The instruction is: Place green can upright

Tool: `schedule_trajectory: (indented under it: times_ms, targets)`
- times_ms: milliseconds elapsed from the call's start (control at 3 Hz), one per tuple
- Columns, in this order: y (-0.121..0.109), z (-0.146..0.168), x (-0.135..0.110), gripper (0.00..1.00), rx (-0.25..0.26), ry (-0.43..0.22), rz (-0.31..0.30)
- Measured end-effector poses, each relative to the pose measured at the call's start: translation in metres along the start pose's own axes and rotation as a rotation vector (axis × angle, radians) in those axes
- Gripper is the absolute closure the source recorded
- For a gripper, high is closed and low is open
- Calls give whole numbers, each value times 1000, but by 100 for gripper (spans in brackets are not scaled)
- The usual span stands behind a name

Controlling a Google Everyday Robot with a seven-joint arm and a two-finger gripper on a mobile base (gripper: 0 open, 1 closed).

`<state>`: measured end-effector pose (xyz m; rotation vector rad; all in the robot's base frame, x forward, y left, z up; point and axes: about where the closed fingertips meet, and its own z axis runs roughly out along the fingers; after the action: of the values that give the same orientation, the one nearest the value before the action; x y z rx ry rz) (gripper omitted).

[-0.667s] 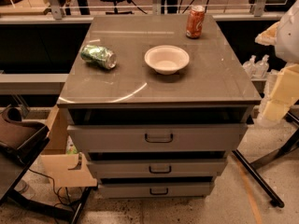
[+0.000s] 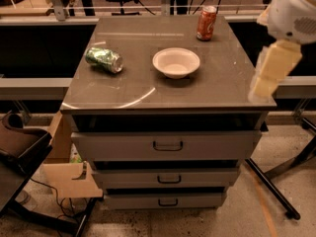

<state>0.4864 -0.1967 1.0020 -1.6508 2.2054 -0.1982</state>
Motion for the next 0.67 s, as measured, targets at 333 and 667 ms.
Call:
schedule_trajectory:
  times_ms: [333,667]
  targets:
    - [-53,2,-42,0,62,1,50]
    - [-96,11,-92,0,118,-2,121]
